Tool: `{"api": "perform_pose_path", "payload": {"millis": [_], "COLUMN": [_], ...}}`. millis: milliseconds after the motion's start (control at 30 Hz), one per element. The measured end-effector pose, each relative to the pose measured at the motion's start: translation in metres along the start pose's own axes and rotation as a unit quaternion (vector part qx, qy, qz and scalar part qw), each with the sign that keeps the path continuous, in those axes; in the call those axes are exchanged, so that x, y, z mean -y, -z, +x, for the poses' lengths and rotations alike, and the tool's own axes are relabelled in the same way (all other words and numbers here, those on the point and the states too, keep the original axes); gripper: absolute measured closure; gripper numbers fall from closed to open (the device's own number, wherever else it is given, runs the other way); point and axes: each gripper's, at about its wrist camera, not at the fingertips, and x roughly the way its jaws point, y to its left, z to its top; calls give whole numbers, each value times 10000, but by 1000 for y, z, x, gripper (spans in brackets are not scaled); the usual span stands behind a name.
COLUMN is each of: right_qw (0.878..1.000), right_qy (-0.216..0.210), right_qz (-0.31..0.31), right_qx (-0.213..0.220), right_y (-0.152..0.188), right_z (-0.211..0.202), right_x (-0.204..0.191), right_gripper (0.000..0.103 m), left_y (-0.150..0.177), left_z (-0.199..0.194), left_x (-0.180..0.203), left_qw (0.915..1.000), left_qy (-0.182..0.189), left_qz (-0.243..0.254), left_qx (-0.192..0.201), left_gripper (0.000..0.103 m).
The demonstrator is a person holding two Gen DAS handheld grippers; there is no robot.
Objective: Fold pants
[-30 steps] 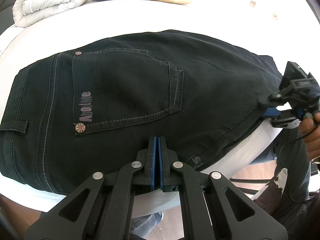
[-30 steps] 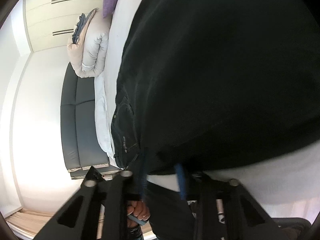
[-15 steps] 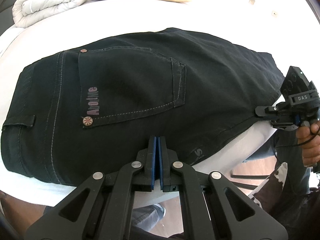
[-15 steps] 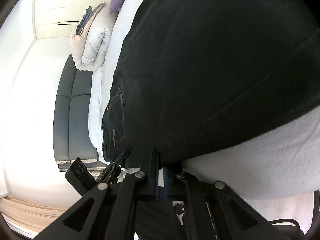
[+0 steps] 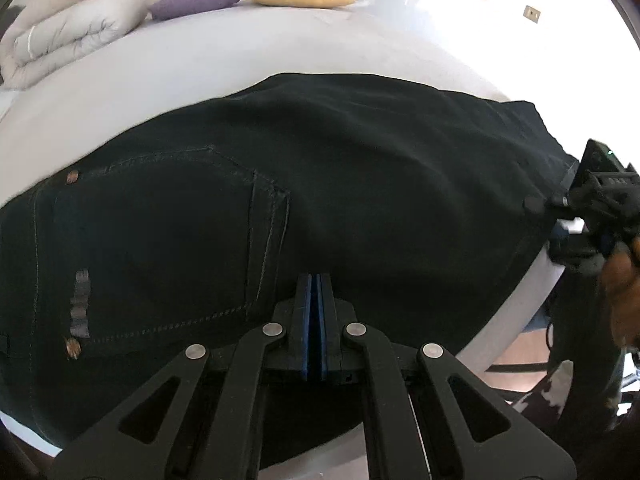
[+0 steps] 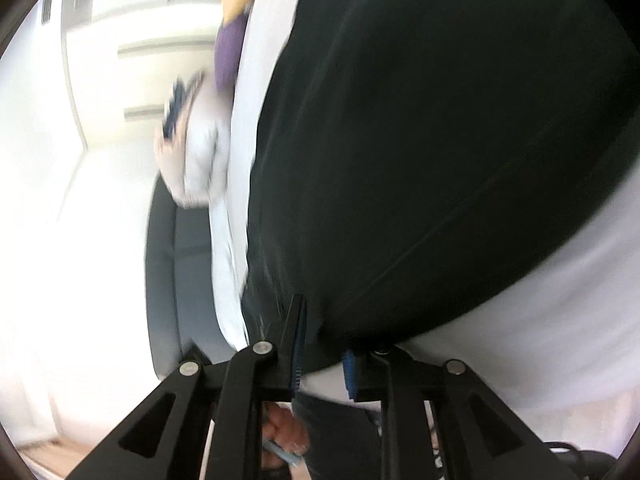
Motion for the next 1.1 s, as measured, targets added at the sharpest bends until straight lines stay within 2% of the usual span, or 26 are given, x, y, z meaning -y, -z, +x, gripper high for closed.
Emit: {"api": "perform_pose_path", "payload": {"millis": [33,100,233,533,633,667,700,767,800,867,967,1033,1100], "right_qw": [9999,9998,9989,9989,9994,9995,9997,9989,9960,9867,9805,9770,9775], "right_qy": [18,62,360,288,137,116,120,336,592,841,687,625,588], "right_qz": [70,134,-207,-285,-161,-92,-50,-318,-664,-1368,-1794,-2000,-2016], "right_qx": [140,143,225,248,289,278,215,95,116,263,420,401,194], "right_y": [-5,-11,-5,-10,-7,-5,-3,4,10,17,9,-1,-13], "right_z": [-9,-17,-19,-23,-23,-22,-24,-34,-42,-57,-68,-59,-34], "right_x": [6,15,9,18,19,18,17,5,-8,-34,-62,-75,-80], "right_gripper": [99,103,103,103,103,102,97,80,71,71,72,78,79], "left_y": [1,3,7,24,26,25,23,15,10,-3,-33,-51,-63], "left_z": [0,-1,-4,-13,-16,-18,-22,-28,-30,-33,-26,-15,1], "left_x": [-3,-6,-8,-12,-11,-11,-10,-6,-6,-4,10,24,32], "left_qw": [10000,9999,9999,9999,9999,9998,9998,9999,9999,9996,9992,9992,9989], "left_qy": [44,63,-19,22,-23,-21,-25,-49,-13,149,341,294,273], "left_qz": [-76,-91,8,-65,-89,-140,-153,-110,-132,-207,-72,231,369], "left_qx": [-6,-33,-116,-127,-129,-122,-106,-56,-12,128,203,167,52], "left_gripper": [101,101,101,101,101,101,101,101,101,101,101,101,101]}}
